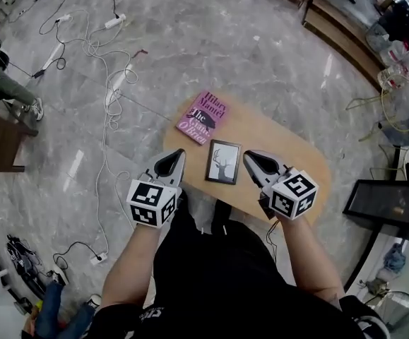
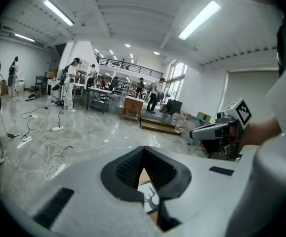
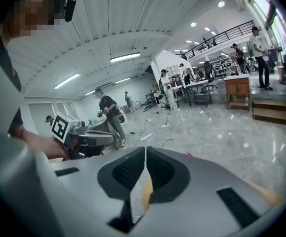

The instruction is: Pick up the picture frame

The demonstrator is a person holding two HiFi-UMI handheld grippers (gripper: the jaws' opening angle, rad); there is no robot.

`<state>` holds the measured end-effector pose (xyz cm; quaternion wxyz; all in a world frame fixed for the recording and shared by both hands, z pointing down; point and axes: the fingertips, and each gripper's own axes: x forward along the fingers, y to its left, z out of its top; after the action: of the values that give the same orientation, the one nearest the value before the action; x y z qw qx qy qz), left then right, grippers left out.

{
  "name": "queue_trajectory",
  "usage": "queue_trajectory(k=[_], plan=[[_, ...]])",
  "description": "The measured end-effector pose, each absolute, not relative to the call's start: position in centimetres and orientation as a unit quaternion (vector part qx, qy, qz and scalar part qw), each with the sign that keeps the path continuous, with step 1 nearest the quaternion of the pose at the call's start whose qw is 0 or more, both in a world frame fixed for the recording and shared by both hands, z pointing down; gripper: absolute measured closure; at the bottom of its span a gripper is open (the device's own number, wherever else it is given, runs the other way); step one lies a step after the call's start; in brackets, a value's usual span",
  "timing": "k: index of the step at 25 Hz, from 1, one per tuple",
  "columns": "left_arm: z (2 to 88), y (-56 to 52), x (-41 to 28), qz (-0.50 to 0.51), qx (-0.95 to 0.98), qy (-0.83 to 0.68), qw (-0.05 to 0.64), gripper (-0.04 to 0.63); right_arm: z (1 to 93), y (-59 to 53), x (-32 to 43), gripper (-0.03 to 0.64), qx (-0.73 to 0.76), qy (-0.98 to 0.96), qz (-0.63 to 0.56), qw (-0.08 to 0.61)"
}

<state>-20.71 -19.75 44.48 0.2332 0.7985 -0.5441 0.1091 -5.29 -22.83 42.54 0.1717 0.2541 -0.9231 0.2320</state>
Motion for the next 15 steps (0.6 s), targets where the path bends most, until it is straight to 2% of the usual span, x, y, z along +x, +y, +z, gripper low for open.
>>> queue_trajectory(k=[10,15], plan=[[52.1,-20.1,-28.2,0.144,0.804,-0.496,0.294,0.586,51.9,-20.4,-11.5,0.597,0.311,-0.865,0.31,0.242],[55.1,-21.3,-28.1,0.127,0.789,-0.502,0.33,0.587,57.1,-19.3,-11.8,0.586,0.311,-0.844,0.34,0.275]])
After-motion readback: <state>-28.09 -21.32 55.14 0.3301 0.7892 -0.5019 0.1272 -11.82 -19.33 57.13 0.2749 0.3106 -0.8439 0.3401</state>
